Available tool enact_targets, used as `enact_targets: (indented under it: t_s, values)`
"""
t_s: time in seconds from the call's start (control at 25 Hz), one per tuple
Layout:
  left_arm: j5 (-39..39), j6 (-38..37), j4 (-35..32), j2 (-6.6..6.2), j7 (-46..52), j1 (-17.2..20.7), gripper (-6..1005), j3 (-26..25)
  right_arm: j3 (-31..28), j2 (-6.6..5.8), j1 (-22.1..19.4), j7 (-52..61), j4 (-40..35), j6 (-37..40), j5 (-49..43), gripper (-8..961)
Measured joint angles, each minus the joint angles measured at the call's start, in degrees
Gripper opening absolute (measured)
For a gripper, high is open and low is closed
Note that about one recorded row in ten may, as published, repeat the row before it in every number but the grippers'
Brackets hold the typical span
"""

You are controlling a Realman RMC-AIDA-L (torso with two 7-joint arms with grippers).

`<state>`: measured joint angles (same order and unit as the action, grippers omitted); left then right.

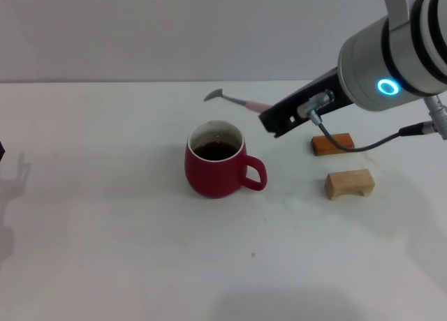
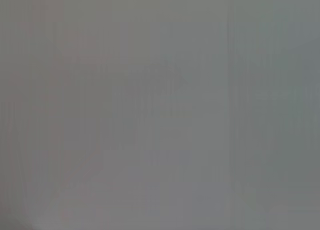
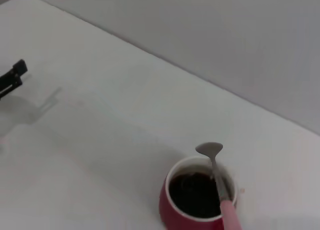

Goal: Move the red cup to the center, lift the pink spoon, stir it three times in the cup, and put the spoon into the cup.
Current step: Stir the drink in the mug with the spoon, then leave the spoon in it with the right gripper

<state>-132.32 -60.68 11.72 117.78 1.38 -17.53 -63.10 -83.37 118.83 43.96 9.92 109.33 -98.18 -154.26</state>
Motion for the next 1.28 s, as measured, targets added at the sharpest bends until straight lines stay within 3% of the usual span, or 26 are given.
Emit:
enact_targets:
  t_s: [0.64,1.28]
  values:
    - [0.4,-0.4,0.3,-0.60,0.2,-0.7,810,-0.5,-3.0,-0.15,2.0,1.4,-0.2,-5.6,1.4,159]
    - [0.4,-0.4,0.0,-0.18,0.2,-0.9,810,-0.7,-1.8,-0.02,0.2,2.0,-1.9,-5.4,1.6,158]
